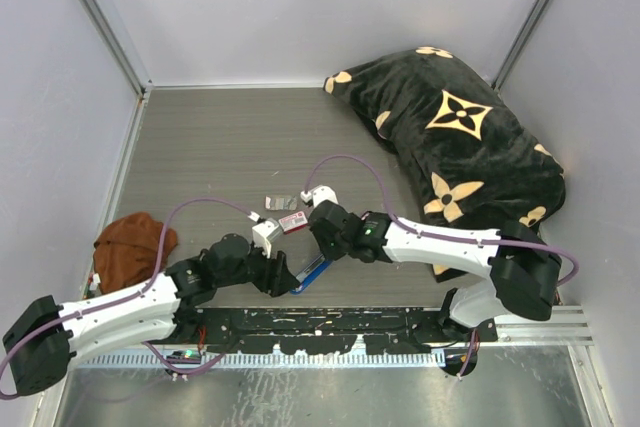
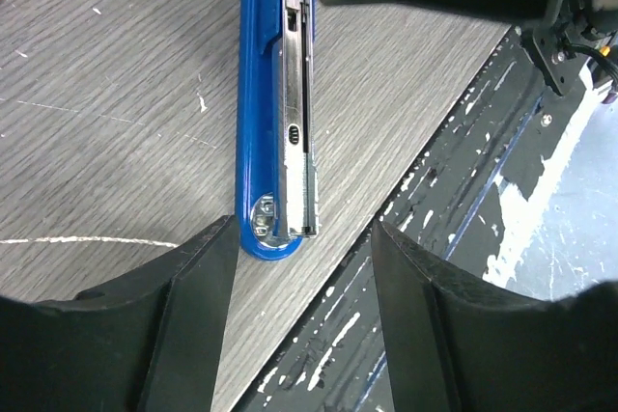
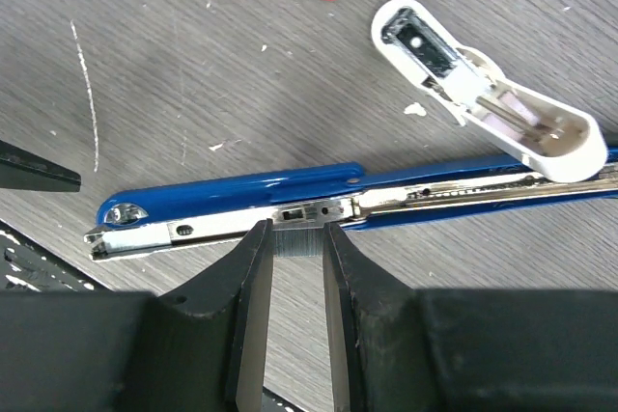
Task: Load the staples into the stapler
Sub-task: Pick up the stapler, then place the staple at the center of the board.
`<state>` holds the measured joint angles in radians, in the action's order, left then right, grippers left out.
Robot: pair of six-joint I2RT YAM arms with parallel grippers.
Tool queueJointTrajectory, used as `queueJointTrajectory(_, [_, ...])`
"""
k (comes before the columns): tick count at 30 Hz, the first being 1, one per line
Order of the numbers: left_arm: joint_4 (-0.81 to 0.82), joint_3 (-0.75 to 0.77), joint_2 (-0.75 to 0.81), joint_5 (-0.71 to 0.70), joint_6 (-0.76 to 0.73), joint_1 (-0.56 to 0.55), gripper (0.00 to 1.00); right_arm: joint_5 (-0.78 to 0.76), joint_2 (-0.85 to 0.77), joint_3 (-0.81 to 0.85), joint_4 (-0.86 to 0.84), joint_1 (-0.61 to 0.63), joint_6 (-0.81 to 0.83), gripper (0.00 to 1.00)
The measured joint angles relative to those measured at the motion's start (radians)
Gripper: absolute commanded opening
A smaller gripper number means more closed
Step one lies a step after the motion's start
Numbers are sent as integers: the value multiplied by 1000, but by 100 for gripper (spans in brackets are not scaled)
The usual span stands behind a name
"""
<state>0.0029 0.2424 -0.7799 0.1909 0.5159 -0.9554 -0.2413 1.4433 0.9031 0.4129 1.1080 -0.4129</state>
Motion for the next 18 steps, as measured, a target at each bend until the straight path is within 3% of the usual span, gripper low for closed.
queueJointTrajectory(12, [190, -45, -132, -87, -135, -68, 60, 64, -43, -68, -56, -69, 15, 18])
queueJointTrajectory(18, [224, -38, -221, -102, -185, -93, 52, 84, -40, -68, -79, -72, 25, 17])
